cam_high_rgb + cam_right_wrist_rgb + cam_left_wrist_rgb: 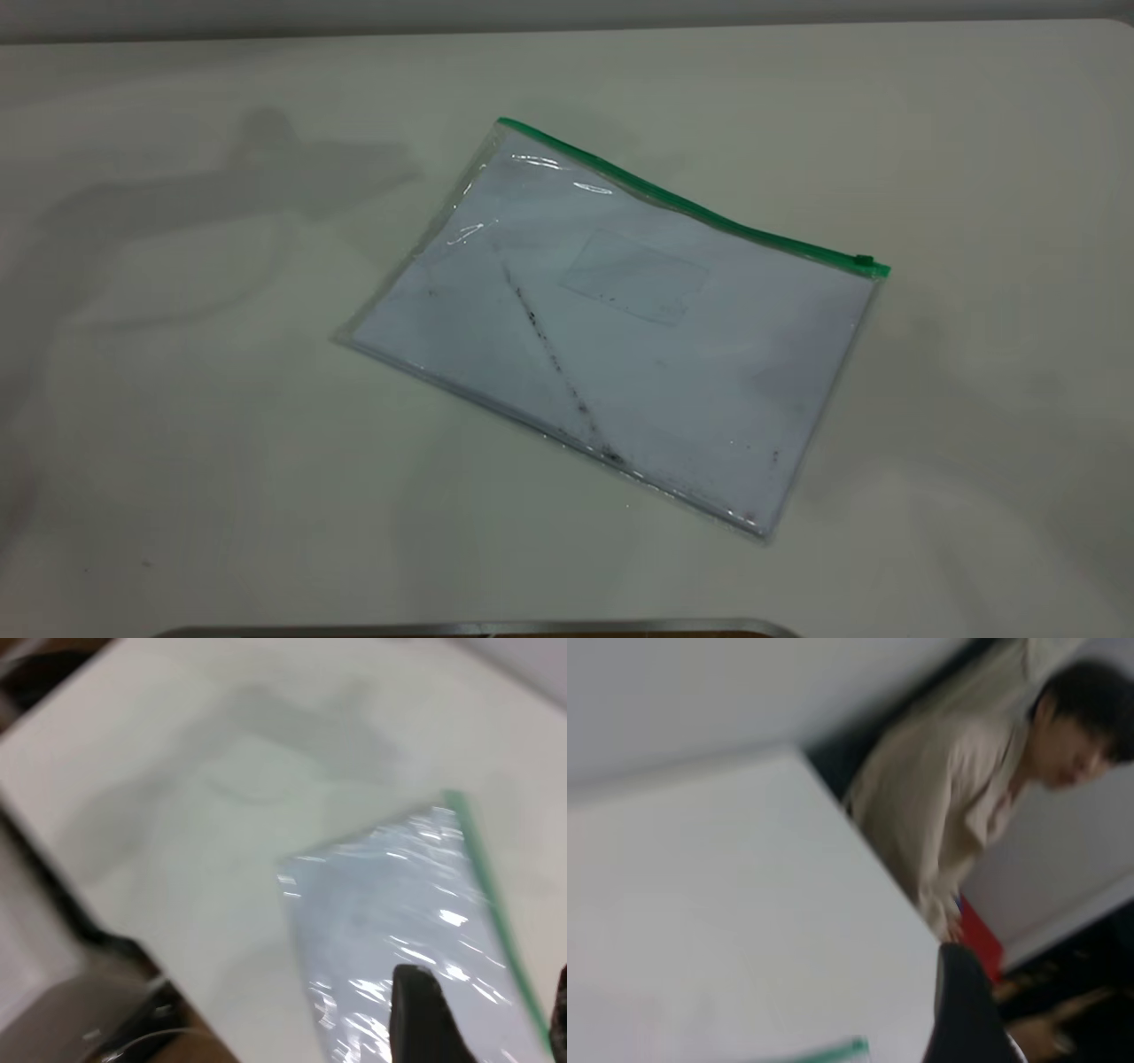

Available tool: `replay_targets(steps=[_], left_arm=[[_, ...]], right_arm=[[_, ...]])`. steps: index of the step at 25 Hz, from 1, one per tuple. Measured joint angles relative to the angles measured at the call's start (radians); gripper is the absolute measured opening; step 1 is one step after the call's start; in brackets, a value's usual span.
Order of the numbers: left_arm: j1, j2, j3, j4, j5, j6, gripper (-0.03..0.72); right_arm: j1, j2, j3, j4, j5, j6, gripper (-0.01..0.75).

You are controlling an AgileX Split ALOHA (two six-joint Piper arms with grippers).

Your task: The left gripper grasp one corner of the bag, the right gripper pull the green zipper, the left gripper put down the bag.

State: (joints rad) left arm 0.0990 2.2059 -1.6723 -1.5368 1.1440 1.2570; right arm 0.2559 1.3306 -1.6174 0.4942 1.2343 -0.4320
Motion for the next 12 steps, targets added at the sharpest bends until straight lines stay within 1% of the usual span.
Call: replay_targets(steps=[3,7,9,12], left_arm=[[0.034,-0.173,0.0,0.083,0.014,-0.001,0.52],[0.037,-0.413,0.0,0.321,0.023,-0.024,0.52],[0.036,-0.527,0.0,0.47,0.023,-0.087,0.52],[0.035,-0.666,0.0,0.666,0.023,-0.261,0.518]], right_arm=[[0.0,-0.2,0.128,-0.14,0.0,0.116,0.379],[0.0,-0.468,0.349,-0.318,0.001,0.249,0.376],[0.0,-0.602,0.483,-0.409,0.001,0.325,0.378],[0.0,-0.755,0.665,-0.525,0.001,0.407,0.412]])
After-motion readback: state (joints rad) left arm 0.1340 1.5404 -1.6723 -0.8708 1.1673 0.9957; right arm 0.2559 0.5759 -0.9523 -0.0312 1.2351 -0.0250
